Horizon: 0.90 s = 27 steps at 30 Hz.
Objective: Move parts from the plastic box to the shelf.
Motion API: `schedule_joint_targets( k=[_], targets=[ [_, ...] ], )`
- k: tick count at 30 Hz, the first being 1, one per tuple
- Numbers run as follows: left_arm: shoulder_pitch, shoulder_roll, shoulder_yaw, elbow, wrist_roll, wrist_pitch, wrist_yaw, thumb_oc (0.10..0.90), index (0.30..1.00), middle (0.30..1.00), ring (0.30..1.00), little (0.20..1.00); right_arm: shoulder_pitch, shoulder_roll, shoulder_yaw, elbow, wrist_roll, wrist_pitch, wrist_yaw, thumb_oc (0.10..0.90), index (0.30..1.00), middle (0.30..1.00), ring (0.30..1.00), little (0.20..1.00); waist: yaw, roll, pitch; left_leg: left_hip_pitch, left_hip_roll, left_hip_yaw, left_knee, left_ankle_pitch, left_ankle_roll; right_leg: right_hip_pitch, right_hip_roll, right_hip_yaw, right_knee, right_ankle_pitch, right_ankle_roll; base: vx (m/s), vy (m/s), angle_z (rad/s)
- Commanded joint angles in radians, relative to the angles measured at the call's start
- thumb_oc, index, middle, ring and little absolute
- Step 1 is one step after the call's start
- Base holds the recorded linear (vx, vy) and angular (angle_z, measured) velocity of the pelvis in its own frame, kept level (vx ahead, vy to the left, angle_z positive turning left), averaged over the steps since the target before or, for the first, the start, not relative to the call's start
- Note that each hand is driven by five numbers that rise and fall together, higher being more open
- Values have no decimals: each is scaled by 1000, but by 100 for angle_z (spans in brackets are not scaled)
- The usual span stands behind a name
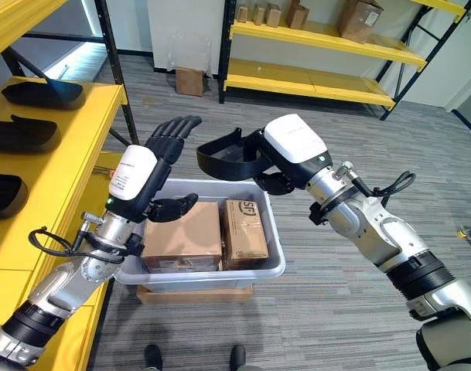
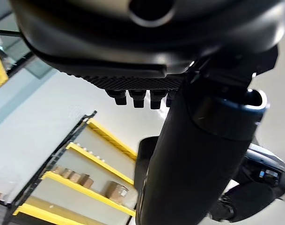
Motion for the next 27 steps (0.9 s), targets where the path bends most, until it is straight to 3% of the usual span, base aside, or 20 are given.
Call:
schedule_joint_targets(
  k=[1,19,27],
  targets=[
    [-165,-34,-38,25,29,-42,80,900,1000,1000,1000,1000,-220,17,-13,22,58,-2,-128,400,300,300,300,300,6,1,-105,17,33,-40,-7,-84,-14,70,-43,-28,24,-121,59,0,0,0],
    [-269,-47,-141,54,95,-37,86,900,1000,1000,1000,1000,-284,56,54,44,33,1,-126,400,300,300,300,300,-11,10,-106,22,24,-45,-4,-91,-7,68,-46,-17,33,-126,57,0,0,0],
    [-284,-72,-164,146,145,-11,87,900,1000,1000,1000,1000,-302,77,65,58,14,6,-129,400,300,300,300,300,-20,12,-112,31,24,-45,-5,-94,-6,74,-45,-10,32,-130,54,0,0,0]
  ],
)
